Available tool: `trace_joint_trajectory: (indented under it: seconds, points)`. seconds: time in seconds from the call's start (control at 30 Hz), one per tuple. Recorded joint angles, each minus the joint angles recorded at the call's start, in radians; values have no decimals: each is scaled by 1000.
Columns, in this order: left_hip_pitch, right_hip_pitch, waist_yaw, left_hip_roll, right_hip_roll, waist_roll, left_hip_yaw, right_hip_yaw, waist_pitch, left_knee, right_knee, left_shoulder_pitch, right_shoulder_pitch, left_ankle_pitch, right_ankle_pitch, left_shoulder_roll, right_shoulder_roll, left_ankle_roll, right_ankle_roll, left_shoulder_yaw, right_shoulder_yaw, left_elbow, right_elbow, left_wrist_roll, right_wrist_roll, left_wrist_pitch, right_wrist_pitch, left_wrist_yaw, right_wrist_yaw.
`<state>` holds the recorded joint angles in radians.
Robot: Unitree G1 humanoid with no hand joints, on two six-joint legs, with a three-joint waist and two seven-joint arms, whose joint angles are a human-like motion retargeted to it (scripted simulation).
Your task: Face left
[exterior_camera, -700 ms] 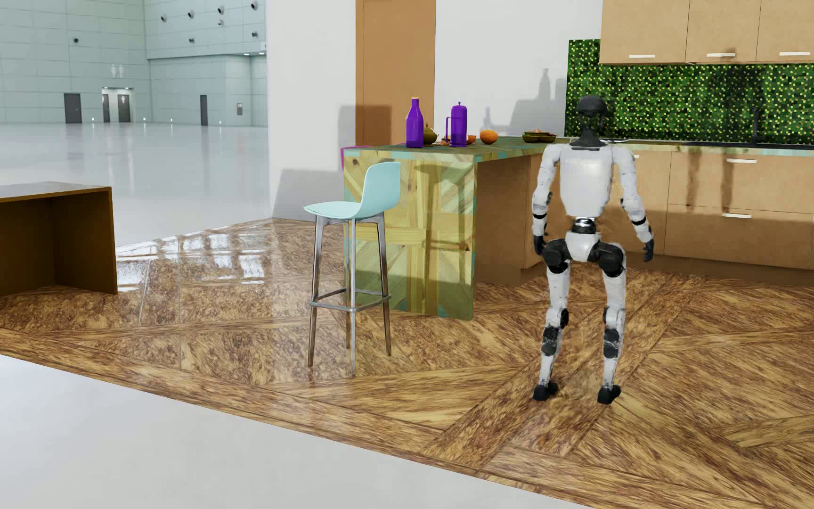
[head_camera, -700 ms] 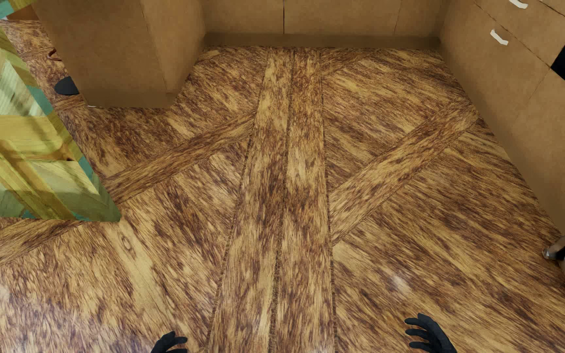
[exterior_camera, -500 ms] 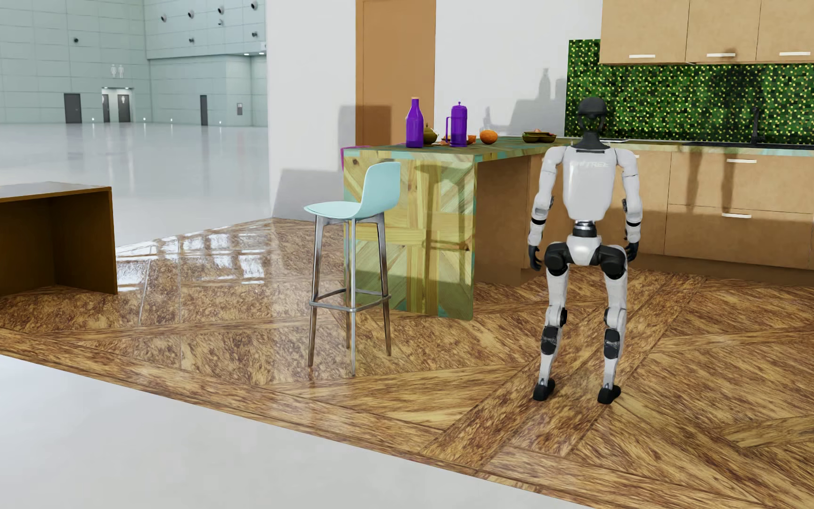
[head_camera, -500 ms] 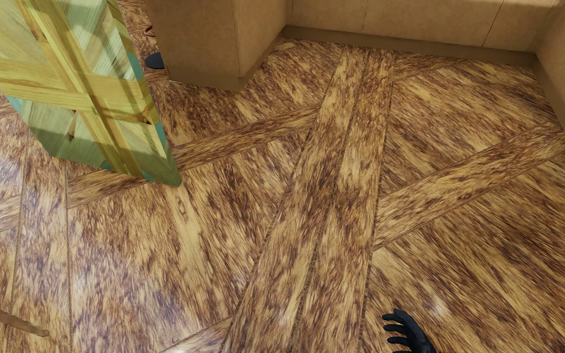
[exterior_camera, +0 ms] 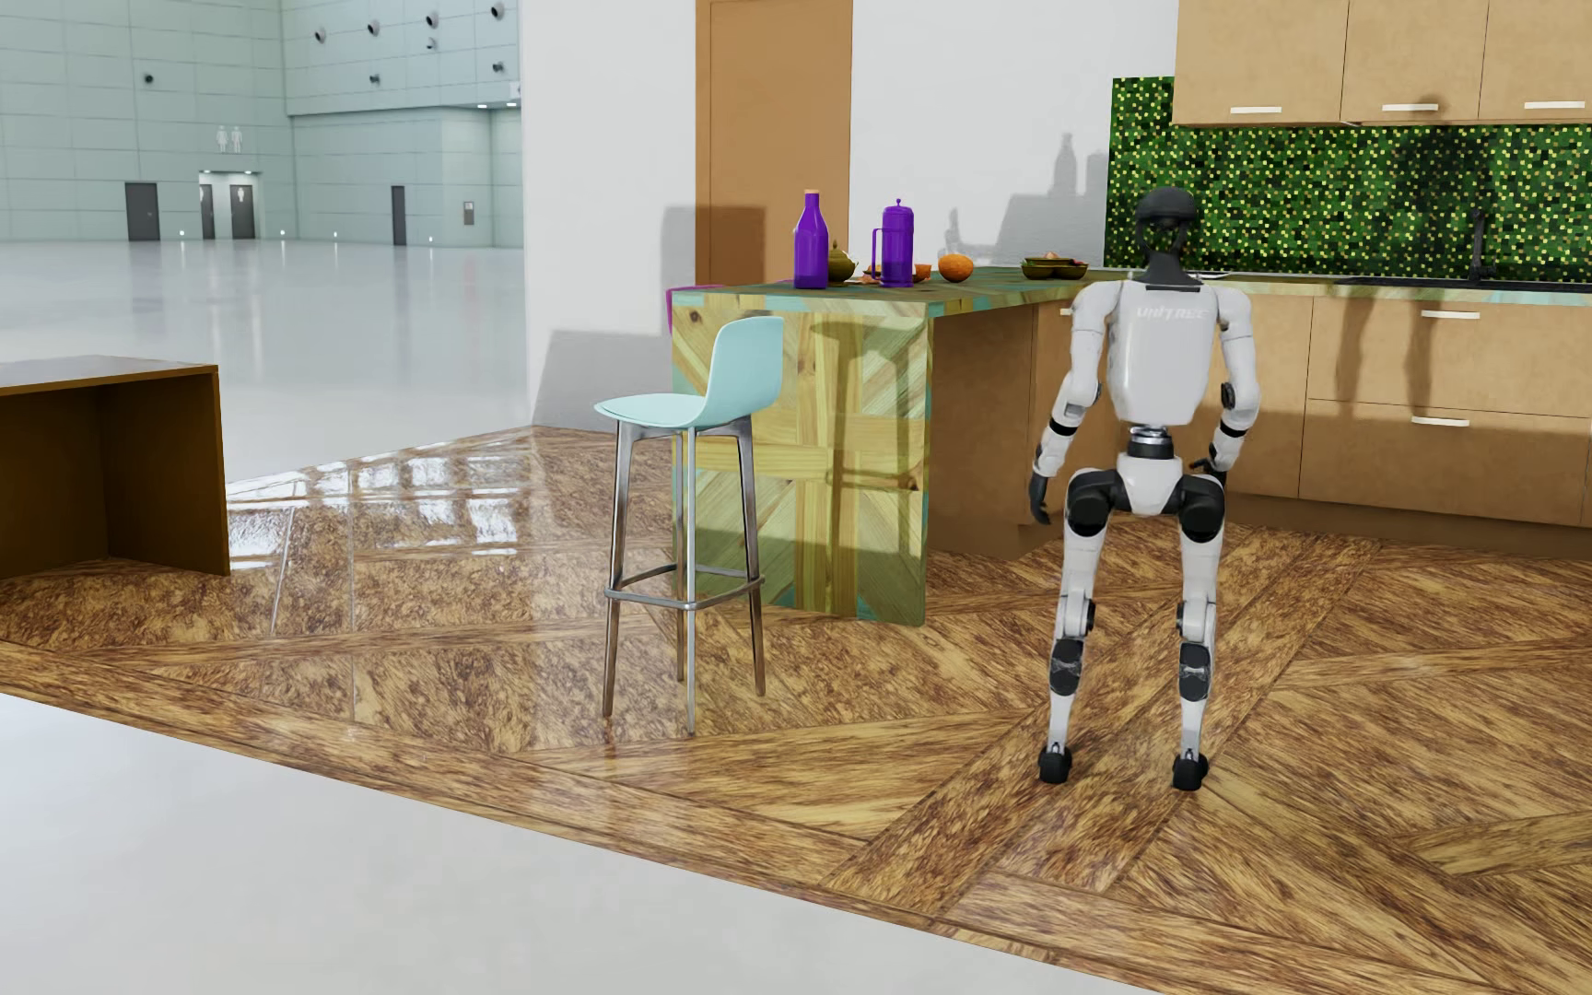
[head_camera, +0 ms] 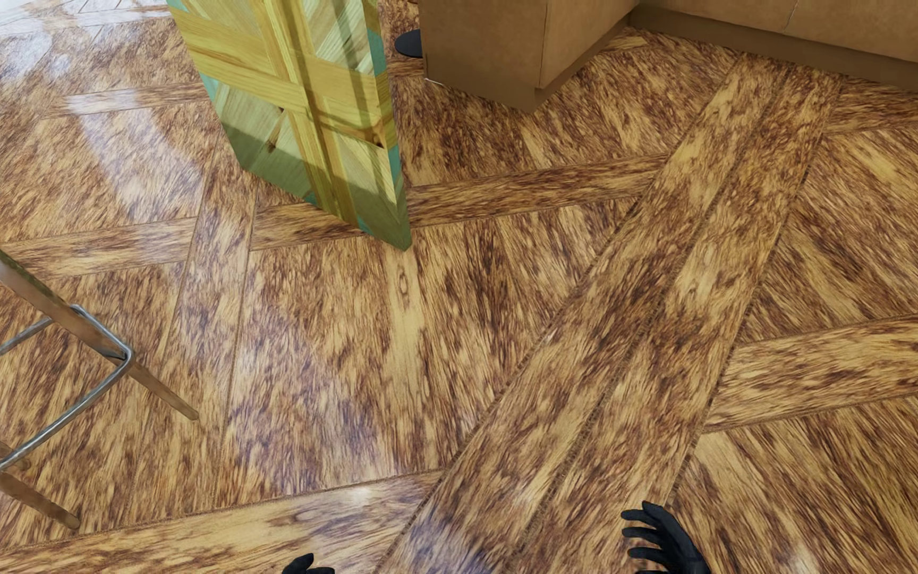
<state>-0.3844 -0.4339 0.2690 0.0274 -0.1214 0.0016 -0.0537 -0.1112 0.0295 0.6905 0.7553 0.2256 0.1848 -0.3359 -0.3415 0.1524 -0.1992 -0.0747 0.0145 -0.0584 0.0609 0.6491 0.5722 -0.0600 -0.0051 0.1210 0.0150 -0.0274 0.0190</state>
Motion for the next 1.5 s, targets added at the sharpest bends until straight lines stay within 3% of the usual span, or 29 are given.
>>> trace_joint_trajectory:
  seconds: [0.07,0.2,0.33,0.4,0.47,0.53,0.57,0.6,0.63,0.73,0.77,0.83,0.87,0.9,0.93,0.97,1.03,1.07,1.1,1.17,1.2,1.23,1.27,1.3,1.33,1.37,1.4,1.43,1.5]
  points:
    - [11,18,-38,-13,2,7,-15,33,10,3,12,21,-52,-2,-19,-13,34,-2,13,1,22,15,3,-2,8,14,13,-5,21]
    - [2,36,10,-9,-8,31,-12,33,-1,8,12,26,19,2,-37,-31,3,-1,28,17,9,3,-1,4,-2,11,14,-5,25]
    - [-4,44,-17,-21,-7,25,-17,71,-9,-14,2,12,-18,17,-50,-7,9,0,43,25,34,14,-23,25,-29,41,38,-7,30]
    - [-14,50,-15,-14,-1,36,-23,78,7,22,36,23,-14,4,-59,-9,16,0,55,-15,14,0,-10,33,-9,30,12,-6,28]
    - [-28,12,-10,-29,-9,31,-53,80,20,27,125,43,-16,15,-19,-22,29,-1,67,1,28,-5,-26,40,12,1,32,-10,27]
    - [-40,68,2,-43,4,7,-71,125,7,11,20,55,-34,32,-74,-18,35,-2,92,17,25,21,0,20,14,-44,48,15,36]
    - [-40,84,44,-34,-1,4,-60,107,2,-13,-20,29,-17,51,-68,-26,27,-10,69,-2,0,7,8,15,16,-42,41,23,40]
    - [-41,103,34,-8,-8,10,-23,91,4,-3,-35,33,-23,38,-64,-29,14,33,75,-2,13,-3,13,13,16,-37,35,25,43]
    - [-48,107,-3,11,-18,13,0,77,2,8,-27,37,-38,29,-70,-15,16,-17,78,-8,27,6,1,14,12,-29,34,22,44]
    - [-77,50,-55,-10,-22,9,-34,89,3,6,82,25,-2,74,-28,-9,26,3,90,18,32,0,-60,19,-9,-2,30,8,41]
    - [-71,21,-55,-30,-19,-3,-56,114,14,-16,148,55,-16,95,14,-11,27,2,84,7,26,-14,-50,9,-16,-20,54,20,43]
    - [-85,119,19,-59,-17,-39,-79,154,-14,-63,-55,99,-15,107,-81,-9,4,10,65,27,15,-13,0,-47,-34,-84,77,44,49]
    - [-86,158,60,-39,-12,-20,-71,132,-6,-48,-106,96,-28,75,-69,-5,-7,51,131,22,-8,-6,28,-60,-35,-96,68,38,52]
    - [-106,148,44,-14,-19,-7,-34,118,4,-10,-70,87,-53,34,-72,-11,1,84,145,17,6,-6,15,-54,-25,-91,56,30,46]
    - [-121,125,11,-2,-26,6,-25,110,11,12,-10,76,-70,26,-74,-19,12,-11,127,18,25,8,11,-39,-13,-78,33,16,38]
    - [-133,84,-17,-12,-22,16,-42,108,14,8,76,47,-64,120,-69,-2,34,35,85,14,35,44,-22,-21,-1,-59,17,-6,29]
    - [-148,82,-19,-51,-20,-22,-70,152,-7,-43,44,71,-14,149,-117,2,37,-7,21,20,56,0,1,-27,-11,-41,3,-22,34]
    - [-151,142,38,-39,-20,-7,-52,134,-8,-38,-54,48,24,108,-112,-31,7,75,106,33,16,-5,36,-27,-19,-36,11,8,49]
    - [-163,151,47,-21,-33,3,-20,107,-3,-23,-54,51,18,57,-115,-38,-5,88,150,20,15,-40,22,-21,-22,-24,51,30,53]
    - [-205,165,-6,25,-34,50,33,63,-4,109,-21,83,-62,-89,-143,-33,7,186,87,7,30,-21,26,-6,-28,-27,95,38,45]
    - [-215,88,-44,34,-39,62,23,72,7,112,147,51,-79,-1,-112,6,7,17,93,-16,26,27,-14,4,-24,-25,89,21,32]
    - [-216,5,-80,15,-22,56,-3,117,7,71,294,47,-89,145,-43,38,13,8,94,-15,30,55,-24,0,-24,-30,76,-1,19]
    - [-225,-45,-106,-18,4,20,-24,168,-6,21,317,62,-73,190,-27,39,30,14,82,-6,20,42,-8,-23,-35,-35,53,-13,11]
    - [-222,6,-71,-42,3,-12,-22,191,-8,11,117,97,-34,135,-116,-10,15,8,83,36,6,-6,26,-47,-50,-55,32,11,14]
    - [-213,62,-21,-33,-8,7,-1,154,8,92,58,70,-16,16,-126,-25,-12,75,143,14,-12,0,80,-60,-56,-83,27,57,18]
    - [-219,67,-13,-8,-13,22,40,129,6,240,73,65,-27,-74,-139,-17,-18,140,163,6,-9,-6,59,-52,-50,-101,62,77,17]
    - [-184,60,-31,13,-11,39,52,108,-14,317,94,63,-43,-142,-156,2,-11,148,111,11,4,1,38,-29,-39,-106,76,72,12]
    - [-114,36,-67,38,-2,61,37,91,-28,264,155,57,-69,-161,-164,34,10,42,89,-3,18,14,40,-6,-27,-104,71,55,1]
    - [-107,-31,-109,-3,-7,35,-4,121,-11,228,291,24,-36,-117,-45,27,58,38,124,-1,33,2,5,11,-5,-86,42,22,-32]
